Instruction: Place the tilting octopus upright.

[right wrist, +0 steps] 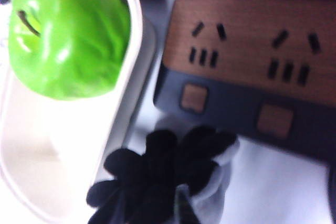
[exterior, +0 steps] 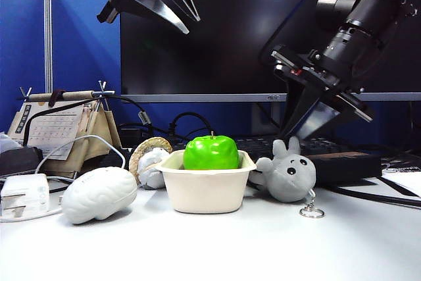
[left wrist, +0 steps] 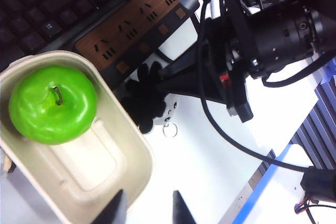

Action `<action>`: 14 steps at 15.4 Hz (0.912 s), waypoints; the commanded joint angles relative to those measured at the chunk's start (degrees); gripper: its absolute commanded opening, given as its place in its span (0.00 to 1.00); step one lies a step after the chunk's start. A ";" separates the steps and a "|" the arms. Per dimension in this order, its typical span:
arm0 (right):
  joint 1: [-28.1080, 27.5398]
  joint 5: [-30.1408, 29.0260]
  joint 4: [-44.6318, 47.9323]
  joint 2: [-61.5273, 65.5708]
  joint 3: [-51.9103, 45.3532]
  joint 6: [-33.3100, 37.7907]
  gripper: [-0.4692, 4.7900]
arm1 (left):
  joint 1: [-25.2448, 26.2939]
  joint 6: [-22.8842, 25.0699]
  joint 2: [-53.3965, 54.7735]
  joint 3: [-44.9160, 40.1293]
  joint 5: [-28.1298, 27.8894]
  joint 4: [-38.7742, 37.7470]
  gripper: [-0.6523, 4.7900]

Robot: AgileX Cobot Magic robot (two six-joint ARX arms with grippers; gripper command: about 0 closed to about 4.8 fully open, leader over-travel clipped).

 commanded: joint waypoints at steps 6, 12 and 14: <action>0.04 2.60 -2.71 -0.22 0.09 2.36 0.40 | 0.04 0.26 -0.04 0.13 0.17 0.17 0.34; 0.04 2.45 -4.26 -0.22 0.15 2.34 0.48 | 0.04 0.28 -0.04 0.13 0.09 0.55 0.34; 0.04 2.45 -4.26 -0.24 0.20 2.34 0.54 | 0.04 0.28 -0.04 0.13 0.09 0.55 0.34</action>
